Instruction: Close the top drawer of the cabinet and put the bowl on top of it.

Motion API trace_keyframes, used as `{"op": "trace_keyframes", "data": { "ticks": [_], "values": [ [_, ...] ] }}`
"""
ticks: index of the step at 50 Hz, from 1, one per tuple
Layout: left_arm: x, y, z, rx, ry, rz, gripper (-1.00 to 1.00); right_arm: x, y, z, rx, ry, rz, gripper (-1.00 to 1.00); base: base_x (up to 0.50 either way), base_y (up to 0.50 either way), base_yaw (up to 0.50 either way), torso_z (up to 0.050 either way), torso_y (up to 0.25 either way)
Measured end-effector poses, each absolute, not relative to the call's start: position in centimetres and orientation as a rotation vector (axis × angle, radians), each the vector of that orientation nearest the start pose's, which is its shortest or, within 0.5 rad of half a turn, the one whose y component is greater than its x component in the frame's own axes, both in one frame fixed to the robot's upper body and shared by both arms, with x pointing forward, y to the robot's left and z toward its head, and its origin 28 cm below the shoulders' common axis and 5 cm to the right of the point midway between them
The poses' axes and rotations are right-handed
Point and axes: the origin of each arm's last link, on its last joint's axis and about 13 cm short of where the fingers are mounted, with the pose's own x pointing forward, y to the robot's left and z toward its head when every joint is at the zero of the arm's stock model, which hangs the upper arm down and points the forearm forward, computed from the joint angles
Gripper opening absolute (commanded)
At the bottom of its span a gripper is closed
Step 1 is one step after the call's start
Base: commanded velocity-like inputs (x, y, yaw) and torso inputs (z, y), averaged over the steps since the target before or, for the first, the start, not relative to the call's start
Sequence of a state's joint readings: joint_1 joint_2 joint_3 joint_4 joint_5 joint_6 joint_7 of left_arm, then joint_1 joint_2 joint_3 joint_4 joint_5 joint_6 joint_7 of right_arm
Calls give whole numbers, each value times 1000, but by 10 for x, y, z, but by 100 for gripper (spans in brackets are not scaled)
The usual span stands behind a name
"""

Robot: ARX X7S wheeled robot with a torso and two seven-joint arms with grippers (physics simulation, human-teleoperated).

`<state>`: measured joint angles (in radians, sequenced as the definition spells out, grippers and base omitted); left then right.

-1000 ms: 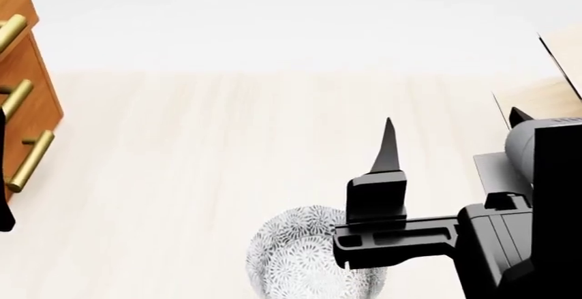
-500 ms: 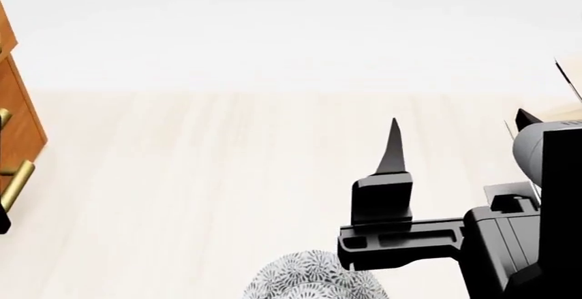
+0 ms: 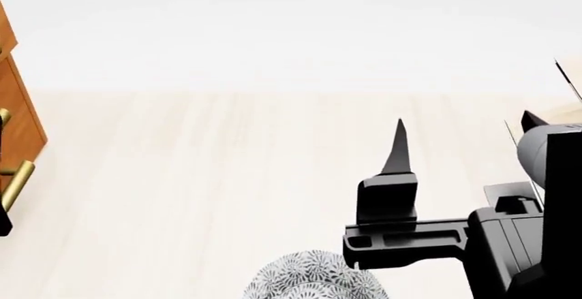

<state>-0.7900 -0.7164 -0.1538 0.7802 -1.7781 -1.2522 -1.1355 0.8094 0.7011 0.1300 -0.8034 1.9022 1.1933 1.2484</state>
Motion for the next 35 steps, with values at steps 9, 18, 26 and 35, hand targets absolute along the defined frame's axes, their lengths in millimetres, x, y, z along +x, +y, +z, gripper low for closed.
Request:
{"op": "trace_keyframes", "data": {
  "ticks": [9, 18, 26, 35],
  "values": [
    [175, 249, 264, 98, -50, -52, 100, 163, -133, 268, -38, -55, 75, 100, 0, 0, 0, 0, 0],
    [184, 247, 260, 92, -36, -54, 100, 162, -134, 267, -37, -56, 77, 100, 0, 0, 0, 0, 0],
    [193, 248, 254, 83, -16, -45, 100, 161, -134, 265, -36, -57, 78, 100, 0, 0, 0, 0, 0],
    [203, 250, 246, 69, 7, -27, 100, 160, -134, 264, -36, -59, 78, 100, 0, 0, 0, 0, 0]
  ]
}}
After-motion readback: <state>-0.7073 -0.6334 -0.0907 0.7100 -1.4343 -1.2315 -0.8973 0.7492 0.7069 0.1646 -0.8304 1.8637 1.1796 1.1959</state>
